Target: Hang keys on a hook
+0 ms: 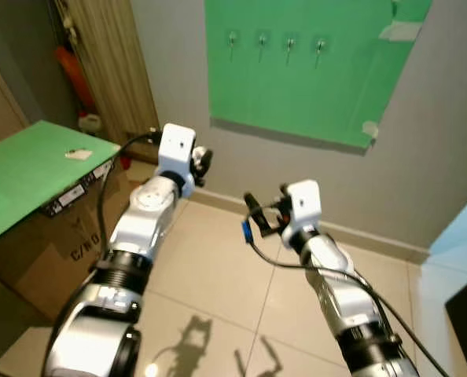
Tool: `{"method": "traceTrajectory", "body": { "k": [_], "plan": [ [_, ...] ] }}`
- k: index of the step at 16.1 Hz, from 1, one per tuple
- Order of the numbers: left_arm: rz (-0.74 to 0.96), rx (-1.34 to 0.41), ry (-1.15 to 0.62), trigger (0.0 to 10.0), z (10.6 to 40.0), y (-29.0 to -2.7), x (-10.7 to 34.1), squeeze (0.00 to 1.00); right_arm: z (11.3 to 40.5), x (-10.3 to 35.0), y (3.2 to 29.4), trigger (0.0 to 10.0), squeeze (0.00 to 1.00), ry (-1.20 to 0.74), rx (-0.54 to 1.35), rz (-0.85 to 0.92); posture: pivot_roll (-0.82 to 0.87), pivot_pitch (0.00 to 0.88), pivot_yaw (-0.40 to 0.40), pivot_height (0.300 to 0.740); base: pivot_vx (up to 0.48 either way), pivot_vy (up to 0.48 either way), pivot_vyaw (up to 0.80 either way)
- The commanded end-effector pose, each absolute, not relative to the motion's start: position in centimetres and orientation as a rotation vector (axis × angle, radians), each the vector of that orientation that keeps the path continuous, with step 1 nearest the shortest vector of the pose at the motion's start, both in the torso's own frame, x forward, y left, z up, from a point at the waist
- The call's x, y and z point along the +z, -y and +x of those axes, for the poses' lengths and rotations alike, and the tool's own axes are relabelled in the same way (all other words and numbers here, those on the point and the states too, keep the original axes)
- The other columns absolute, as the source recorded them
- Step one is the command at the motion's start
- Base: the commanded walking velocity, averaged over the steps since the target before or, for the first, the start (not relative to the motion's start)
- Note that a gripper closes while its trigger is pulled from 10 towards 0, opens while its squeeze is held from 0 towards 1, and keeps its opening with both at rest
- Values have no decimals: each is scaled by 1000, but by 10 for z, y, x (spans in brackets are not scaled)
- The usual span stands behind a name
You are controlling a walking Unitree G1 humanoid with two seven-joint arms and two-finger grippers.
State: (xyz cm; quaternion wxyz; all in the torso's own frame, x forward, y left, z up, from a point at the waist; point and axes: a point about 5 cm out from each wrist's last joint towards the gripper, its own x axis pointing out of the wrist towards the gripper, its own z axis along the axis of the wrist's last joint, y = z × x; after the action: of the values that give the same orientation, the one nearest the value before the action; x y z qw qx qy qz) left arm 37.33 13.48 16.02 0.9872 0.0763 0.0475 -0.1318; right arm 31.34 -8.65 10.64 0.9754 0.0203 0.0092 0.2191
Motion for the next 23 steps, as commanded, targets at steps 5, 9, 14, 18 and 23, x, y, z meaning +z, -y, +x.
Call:
{"method": "traceTrajectory", "body": {
  "k": [5,9,14,18,23],
  "plan": [
    [311,-264,-97,0,376,-146,159,0,312,114,89,10000,0,-9,472,29,-102,0,56,740,0,0,0],
    [474,-299,-66,0,374,-140,156,0,310,112,87,10000,0,-23,478,28,-103,0,56,740,0,0,0],
    [1045,-292,-3,0,378,-152,154,0,311,112,92,10000,0,-28,463,19,-117,0,58,740,0,0,0],
    [1446,-576,-258,0,366,-171,112,0,310,108,89,10000,0,-41,467,18,-108,0,53,740,0,0,0],
    [788,-393,-159,627,382,-160,140,0,311,106,84,10000,0,-49,488,24,-78,0,42,740,0,0,0]
  ]
}}
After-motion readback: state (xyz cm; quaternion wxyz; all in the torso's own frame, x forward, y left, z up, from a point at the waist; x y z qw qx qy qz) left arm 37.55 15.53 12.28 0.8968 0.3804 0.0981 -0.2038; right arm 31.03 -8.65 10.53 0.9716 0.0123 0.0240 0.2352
